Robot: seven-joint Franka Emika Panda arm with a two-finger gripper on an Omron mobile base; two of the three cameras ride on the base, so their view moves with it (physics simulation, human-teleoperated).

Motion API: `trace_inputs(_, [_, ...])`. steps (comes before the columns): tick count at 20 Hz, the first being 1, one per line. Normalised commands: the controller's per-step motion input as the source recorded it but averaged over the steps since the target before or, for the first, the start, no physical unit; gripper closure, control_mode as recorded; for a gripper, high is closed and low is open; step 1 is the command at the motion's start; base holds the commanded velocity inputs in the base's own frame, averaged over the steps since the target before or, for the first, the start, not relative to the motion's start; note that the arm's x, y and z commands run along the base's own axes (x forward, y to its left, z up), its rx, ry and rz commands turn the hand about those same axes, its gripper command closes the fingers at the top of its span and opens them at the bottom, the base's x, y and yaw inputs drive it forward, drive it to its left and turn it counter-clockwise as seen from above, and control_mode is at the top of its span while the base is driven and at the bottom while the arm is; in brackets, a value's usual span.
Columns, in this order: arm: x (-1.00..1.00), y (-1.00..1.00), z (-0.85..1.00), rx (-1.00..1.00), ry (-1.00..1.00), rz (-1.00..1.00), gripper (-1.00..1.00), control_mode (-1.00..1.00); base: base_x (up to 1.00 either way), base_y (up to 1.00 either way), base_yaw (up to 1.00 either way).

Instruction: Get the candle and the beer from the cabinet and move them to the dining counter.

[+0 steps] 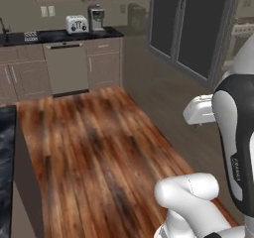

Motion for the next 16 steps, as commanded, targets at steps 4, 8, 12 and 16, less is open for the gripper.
trace_inputs(4, [0.0, 0.0, 0.0, 0.0, 0.0, 0.0, -1.0, 1.0, 1.0, 0.0, 0.0])
trace_inputs(8, [0.0, 0.0, 0.0, 0.0, 0.0, 0.0, -1.0, 1.0, 1.0, 0.08, 0.0])
trace_inputs(12, [0.0, 0.0, 0.0, 0.0, 0.0, 0.0, -1.0, 1.0, 1.0, 0.13, 0.0])
trace_inputs(16, [0.0, 0.0, 0.0, 0.0, 0.0, 0.0, -1.0, 1.0, 1.0, 0.1, 0.0])
